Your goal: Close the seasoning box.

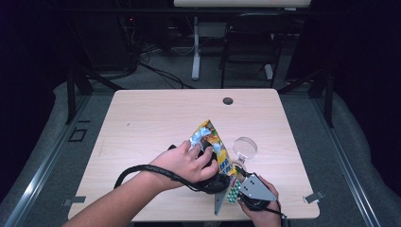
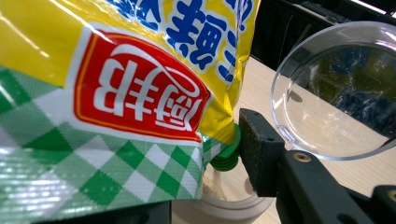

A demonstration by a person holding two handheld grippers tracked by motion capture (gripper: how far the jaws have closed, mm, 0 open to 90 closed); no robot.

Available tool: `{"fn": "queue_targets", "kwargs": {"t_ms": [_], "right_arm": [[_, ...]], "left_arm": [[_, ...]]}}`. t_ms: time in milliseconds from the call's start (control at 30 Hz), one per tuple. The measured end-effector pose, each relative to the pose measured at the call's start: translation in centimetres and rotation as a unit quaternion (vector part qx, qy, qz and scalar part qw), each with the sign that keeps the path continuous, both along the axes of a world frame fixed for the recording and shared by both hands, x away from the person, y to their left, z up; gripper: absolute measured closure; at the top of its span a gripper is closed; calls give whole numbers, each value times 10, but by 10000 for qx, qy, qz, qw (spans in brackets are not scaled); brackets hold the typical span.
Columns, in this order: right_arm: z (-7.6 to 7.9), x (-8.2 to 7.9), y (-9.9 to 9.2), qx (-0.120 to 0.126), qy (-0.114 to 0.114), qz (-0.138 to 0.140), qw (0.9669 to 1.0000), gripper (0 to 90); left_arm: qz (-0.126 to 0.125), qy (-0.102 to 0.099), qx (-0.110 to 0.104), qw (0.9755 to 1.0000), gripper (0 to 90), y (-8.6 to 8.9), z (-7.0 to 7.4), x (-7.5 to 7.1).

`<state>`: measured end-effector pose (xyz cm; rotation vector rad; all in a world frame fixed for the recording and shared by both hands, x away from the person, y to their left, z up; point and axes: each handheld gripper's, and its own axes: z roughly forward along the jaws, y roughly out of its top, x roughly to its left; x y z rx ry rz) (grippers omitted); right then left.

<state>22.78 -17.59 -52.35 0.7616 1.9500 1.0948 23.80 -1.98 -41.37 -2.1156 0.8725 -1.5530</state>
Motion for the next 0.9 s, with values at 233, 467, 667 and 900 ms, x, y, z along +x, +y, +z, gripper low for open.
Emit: {"fn": "queue_targets", "kwargs": {"t_ms": [233, 467, 667, 900], "right_arm": [[1, 0, 0, 35, -24, 8, 10000, 677], [2, 2, 1, 169, 127, 75, 9997, 702], [2, 4, -1, 337, 250, 101, 9991, 706], [2, 5, -1, 406, 338, 110, 9985, 707]], "left_arm": [[3, -40, -30, 10000, 859, 0, 1, 0], [11, -50, -8, 10000, 857, 1, 1, 1], [11, -54, -4, 10000, 857, 1, 1, 1], [11, -62, 10, 10000, 857, 1, 0, 1]]}}
